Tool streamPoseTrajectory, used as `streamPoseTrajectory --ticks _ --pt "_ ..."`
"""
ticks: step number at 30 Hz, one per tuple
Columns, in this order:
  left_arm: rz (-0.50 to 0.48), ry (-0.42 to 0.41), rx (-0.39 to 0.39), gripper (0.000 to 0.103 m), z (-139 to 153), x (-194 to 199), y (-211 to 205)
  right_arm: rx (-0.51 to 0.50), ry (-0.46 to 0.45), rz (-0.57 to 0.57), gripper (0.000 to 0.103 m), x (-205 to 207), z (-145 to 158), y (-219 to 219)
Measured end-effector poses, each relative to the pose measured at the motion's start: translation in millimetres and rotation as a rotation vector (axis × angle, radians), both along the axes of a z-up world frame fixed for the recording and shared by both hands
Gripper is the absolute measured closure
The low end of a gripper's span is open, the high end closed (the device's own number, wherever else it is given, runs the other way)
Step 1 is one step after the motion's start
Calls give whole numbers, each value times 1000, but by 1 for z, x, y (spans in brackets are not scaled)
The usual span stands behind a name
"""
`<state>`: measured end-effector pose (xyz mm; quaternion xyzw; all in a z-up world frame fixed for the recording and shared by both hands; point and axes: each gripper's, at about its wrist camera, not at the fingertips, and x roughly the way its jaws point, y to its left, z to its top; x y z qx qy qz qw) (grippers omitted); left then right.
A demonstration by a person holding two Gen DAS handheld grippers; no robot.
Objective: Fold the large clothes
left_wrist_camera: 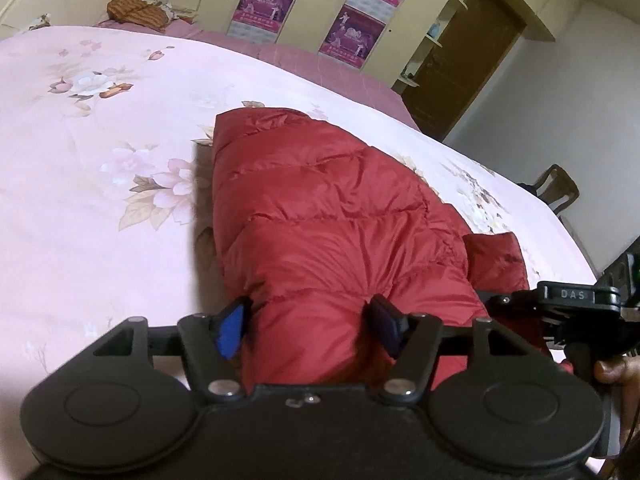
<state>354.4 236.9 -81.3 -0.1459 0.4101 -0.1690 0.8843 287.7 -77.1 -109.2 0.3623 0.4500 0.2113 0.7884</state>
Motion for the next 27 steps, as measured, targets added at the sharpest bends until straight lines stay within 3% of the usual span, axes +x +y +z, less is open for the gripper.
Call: streamPoseTrajectory --ticks 3,5,7,10,11,12,13,14,15,19,22,24,27 --pt "25 1 27 13 0 0 2 -49 -7 -3 50 -1 5 -1" --pt "40 1 41 7 0 0 7 -90 -28 -15 29 -5 10 -5" --pt "58 -5 46 4 2 -1 16 -125 -59 -46 24 -9 17 -17" --pt "102 -31 46 8 8 -5 36 -154 -94 -121 24 -13 28 -43" --pt "116 -43 48 15 12 -5 39 -165 -109 -149 25 -13 34 -50" --pt "120 -74 46 30 17 -4 41 -179 -137 -173 25 -12 41 -55" --pt "111 -98 45 36 23 0 39 -194 -171 -184 45 -9 49 -56" --pt "99 -127 48 37 29 5 34 -215 -199 -174 77 -3 57 -51" --pt "81 -160 55 37 36 13 25 -240 -218 -156 87 3 64 -42" --pt "-49 -193 117 44 45 50 -22 -324 -344 -6 90 28 84 18" --pt "-133 -145 153 45 35 79 -52 -395 -410 125 90 42 84 65" --pt "-172 -118 194 44 26 94 -66 -441 -400 207 90 53 72 89" --pt "-177 -90 202 44 16 106 -69 -489 -351 239 90 69 44 99"
